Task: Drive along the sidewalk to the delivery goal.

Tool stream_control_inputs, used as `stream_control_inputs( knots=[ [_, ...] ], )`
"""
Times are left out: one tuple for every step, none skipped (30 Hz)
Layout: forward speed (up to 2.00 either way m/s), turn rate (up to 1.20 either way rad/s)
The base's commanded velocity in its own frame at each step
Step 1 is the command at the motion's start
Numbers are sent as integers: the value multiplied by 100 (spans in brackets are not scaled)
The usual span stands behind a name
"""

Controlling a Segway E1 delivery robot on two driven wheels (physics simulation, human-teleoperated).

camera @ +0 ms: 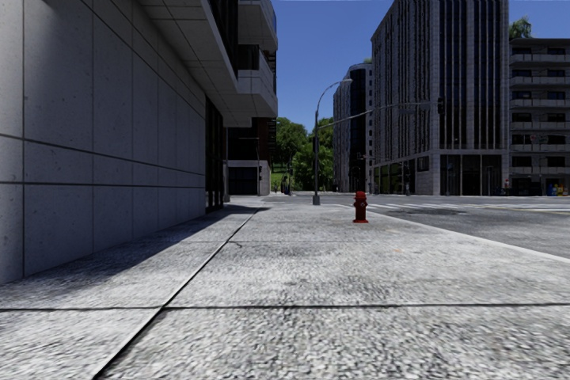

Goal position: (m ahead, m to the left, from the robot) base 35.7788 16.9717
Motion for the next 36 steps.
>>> stream_control_inputs(
  knots=[
    [200,0],
    [200,0],
    [200,0],
    [200,0],
    [200,0],
    [200,0],
    [200,0],
    [200,0],
    [200,0],
    [200,0],
    [200,0],
    [200,0],
    [200,0],
    [200,0],
    [200,0],
    [200,0],
    [200,0],
    [200,0],
    [200,0],
    [200,0],
    [200,0],
    [200,0],
    [200,0],
    [200,0],
    [200,0],
    [200,0],
    [200,0],
    [200,0],
    [200,0],
    [200,0],
    [200,0],
    [200,0],
    [200,0],
    [200,0],
    [200,0],
    [200,0]
  ],
)
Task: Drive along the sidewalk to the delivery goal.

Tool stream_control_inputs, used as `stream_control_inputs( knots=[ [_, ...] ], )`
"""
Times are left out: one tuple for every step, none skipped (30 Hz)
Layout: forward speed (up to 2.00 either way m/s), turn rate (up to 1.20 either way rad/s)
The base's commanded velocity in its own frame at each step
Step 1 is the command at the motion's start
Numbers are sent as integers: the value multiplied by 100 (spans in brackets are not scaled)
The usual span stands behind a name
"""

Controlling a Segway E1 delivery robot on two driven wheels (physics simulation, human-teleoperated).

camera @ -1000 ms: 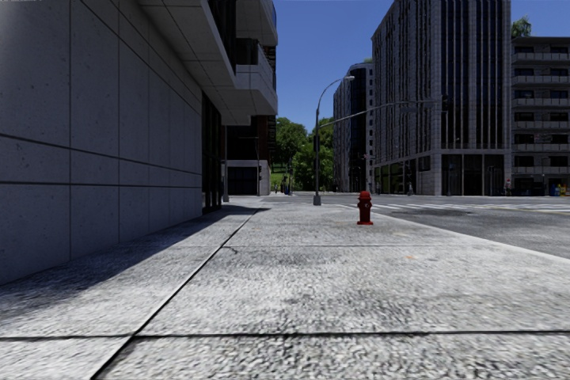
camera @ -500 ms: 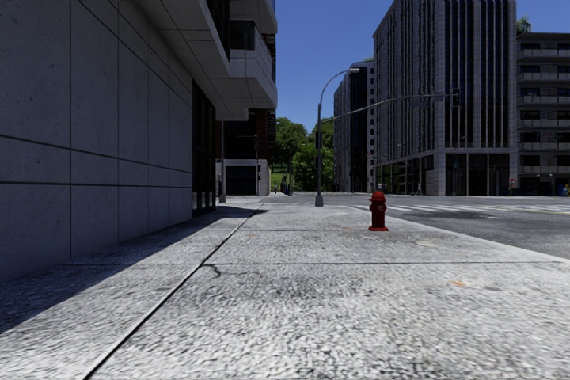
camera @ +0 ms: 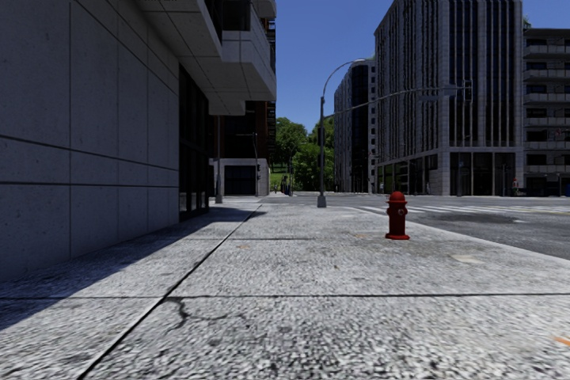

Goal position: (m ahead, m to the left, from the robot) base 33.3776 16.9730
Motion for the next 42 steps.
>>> stream_control_inputs(
  knots=[
    [200,0],
    [200,0],
    [200,0],
    [200,0],
    [200,0],
    [200,0],
    [200,0],
    [200,0],
    [200,0],
    [200,0],
    [200,0],
    [200,0],
    [200,0],
    [200,0],
    [200,0],
    [200,0],
    [200,0],
    [200,0],
    [200,0],
    [200,0],
    [200,0],
    [200,0],
    [200,0],
    [200,0],
    [200,0],
    [200,0],
    [200,0],
    [200,0],
    [200,0],
    [200,0],
    [200,0],
    [200,0],
    [200,0],
    [200,0],
    [200,0],
    [200,0],
    [200,0],
    [200,0],
    [200,0],
    [200,0],
    [200,0],
    [200,0]
  ],
)
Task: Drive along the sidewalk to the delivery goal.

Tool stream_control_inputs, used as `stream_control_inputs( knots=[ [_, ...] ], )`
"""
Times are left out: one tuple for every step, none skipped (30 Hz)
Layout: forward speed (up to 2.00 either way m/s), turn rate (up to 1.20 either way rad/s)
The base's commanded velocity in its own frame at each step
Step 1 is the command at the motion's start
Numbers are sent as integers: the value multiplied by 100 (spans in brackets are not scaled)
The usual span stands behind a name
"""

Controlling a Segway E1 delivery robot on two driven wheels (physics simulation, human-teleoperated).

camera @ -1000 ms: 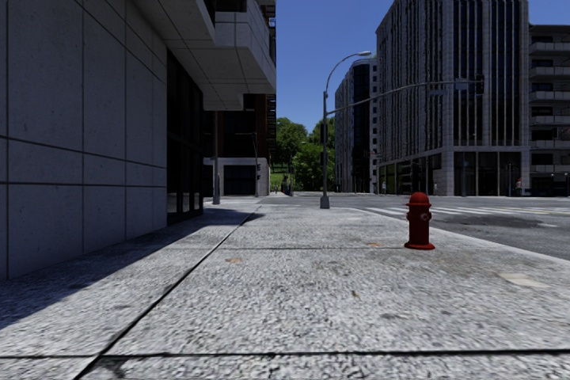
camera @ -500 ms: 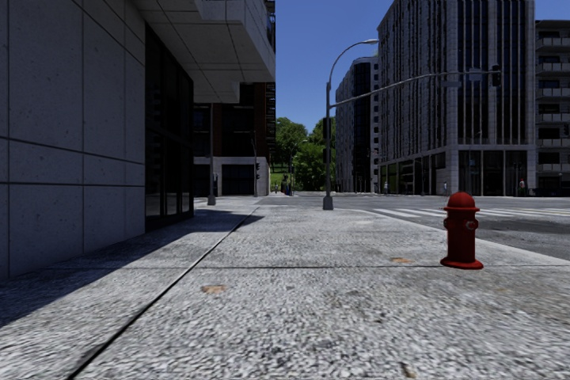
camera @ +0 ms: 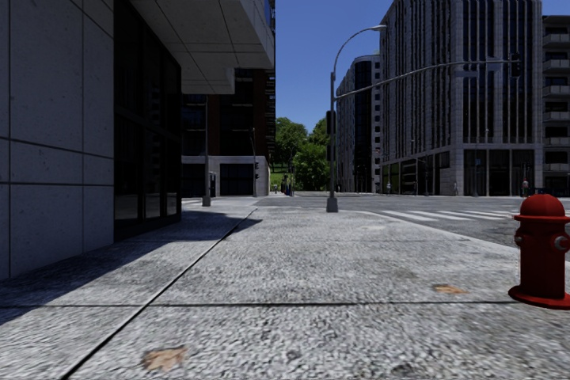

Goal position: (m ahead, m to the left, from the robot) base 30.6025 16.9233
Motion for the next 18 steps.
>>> stream_control_inputs(
  knots=[
    [200,0],
    [200,0],
    [200,0],
    [200,0],
    [200,0],
    [200,0],
    [200,0],
    [200,0],
    [200,0],
    [200,0],
    [200,0],
    [200,0],
    [200,0],
    [200,0],
    [200,0],
    [200,0],
    [200,0],
    [200,0]
  ],
)
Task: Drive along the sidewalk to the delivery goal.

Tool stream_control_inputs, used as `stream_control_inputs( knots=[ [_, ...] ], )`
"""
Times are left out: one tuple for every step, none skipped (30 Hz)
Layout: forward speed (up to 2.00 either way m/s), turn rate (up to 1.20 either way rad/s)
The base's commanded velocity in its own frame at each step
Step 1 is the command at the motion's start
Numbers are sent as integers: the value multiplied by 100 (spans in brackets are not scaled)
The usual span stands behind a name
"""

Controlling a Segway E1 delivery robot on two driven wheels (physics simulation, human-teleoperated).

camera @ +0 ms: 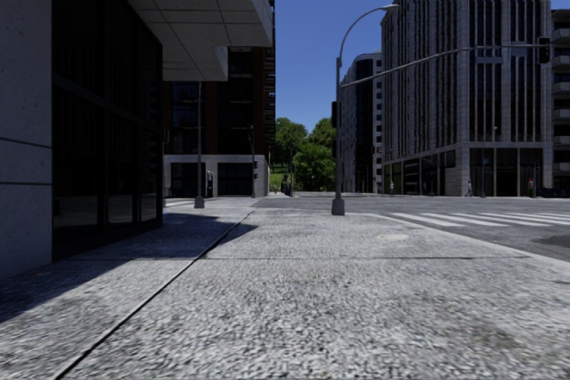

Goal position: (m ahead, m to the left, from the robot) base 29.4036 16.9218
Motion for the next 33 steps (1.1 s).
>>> stream_control_inputs(
  knots=[
    [200,0],
    [200,0],
    [200,0],
    [200,0],
    [200,0],
    [200,0],
    [200,0],
    [200,0],
    [200,0],
    [200,0],
    [200,0],
    [200,0],
    [200,0],
    [200,0],
    [200,0],
    [200,0],
    [200,0],
    [200,0],
    [200,0],
    [200,0],
    [200,0],
    [200,0],
    [200,0],
    [200,0],
    [200,0],
    [200,0],
    [200,0],
    [200,0],
    [200,0],
    [200,0],
    [200,0],
    [200,0],
    [200,0]
  ],
)
